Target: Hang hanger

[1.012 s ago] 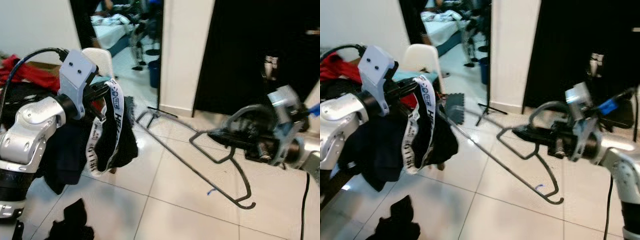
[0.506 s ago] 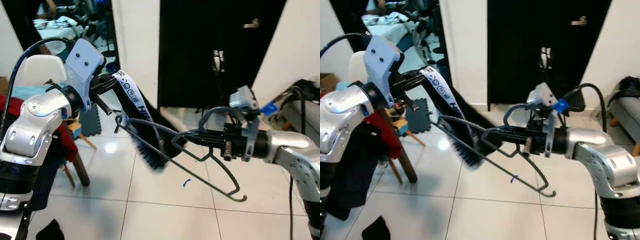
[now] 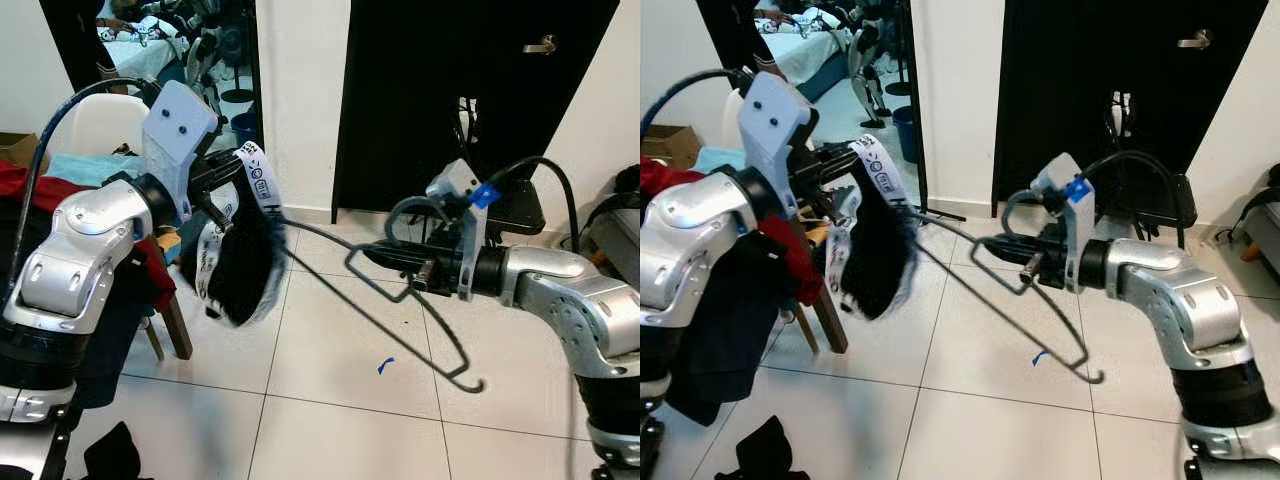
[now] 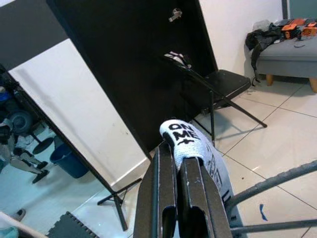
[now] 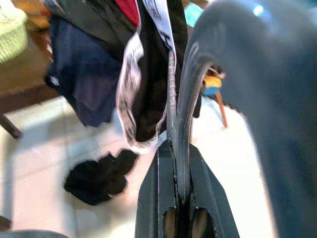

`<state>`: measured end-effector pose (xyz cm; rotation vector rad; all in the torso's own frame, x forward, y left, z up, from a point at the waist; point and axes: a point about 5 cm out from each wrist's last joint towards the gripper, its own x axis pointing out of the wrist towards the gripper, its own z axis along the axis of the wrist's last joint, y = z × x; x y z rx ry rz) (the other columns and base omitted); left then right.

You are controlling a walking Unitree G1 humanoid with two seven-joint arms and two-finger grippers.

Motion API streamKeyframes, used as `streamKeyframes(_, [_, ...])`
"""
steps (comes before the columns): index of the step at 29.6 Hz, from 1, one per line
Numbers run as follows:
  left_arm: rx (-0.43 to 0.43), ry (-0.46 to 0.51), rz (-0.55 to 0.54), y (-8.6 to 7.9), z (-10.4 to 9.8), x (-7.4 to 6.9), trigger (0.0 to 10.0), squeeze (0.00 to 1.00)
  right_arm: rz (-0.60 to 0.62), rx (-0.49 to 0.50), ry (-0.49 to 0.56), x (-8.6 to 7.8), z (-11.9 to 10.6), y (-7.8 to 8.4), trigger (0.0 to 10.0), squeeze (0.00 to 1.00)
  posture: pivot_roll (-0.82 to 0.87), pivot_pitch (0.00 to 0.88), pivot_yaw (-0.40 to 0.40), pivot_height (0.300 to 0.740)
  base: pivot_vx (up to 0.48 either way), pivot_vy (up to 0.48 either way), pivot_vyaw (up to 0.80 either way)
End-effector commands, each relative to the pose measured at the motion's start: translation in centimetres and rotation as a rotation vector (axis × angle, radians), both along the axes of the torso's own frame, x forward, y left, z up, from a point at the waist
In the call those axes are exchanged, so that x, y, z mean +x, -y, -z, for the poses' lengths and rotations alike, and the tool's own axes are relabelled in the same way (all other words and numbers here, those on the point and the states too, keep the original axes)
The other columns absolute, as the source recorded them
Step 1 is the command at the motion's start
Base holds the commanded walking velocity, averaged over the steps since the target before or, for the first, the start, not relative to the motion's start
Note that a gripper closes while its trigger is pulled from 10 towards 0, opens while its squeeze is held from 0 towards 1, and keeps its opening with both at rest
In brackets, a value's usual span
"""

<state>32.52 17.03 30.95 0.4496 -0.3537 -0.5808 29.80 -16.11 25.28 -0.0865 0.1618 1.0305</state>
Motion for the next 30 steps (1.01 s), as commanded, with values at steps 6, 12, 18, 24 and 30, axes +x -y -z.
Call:
streamKeyframes(6, [0.011, -0.001, 0.021, 0.7, 0.2, -0.1, 10.0, 0.0, -0.026, 0.075, 0.018, -0.4, -1.2, -0.2, 10.0, 0.0, -0.09, 0.0, -0.003, 0.74, 0.0, 0.0, 0.0])
streamKeyframes(12, [-0.034, 0.003, 0.063, 1.9, -0.1, -0.5, 10.0, 0.0, 0.048, 0.072, 0.002, 0.6, -0.8, -1.0, 10.0, 0.0, -0.08, 0.0, -0.005, 0.74, 0.0, 0.0, 0.0])
streamKeyframes(18, [-0.085, -0.002, 0.116, 3.3, -0.3, -1.0, 10.0, 0.0, 0.165, 0.051, -0.007, 1.9, -0.3, -1.1, 10.0, 0.0, -0.08, 0.0, -0.008, 0.74, 0.0, 0.0, 0.0])
streamKeyframes(24, [-0.092, -0.111, 0.305, 4.9, 1.0, -3.0, 10.0, 0.0, 0.427, 0.137, 0.008, 4.6, -1.6, 0.5, 10.0, 0.0, -0.08, 0.0, -0.009, 0.74, 0.0, 0.0, 0.0])
streamKeyframes(30, [0.099, -0.239, 0.386, 4.7, 4.4, -4.9, 10.0, 0.0, 0.511, 0.213, 0.021, 5.4, -2.7, 1.5, 10.0, 0.0, -0.08, 0.0, -0.01, 0.74, 0.0, 0.0, 0.0])
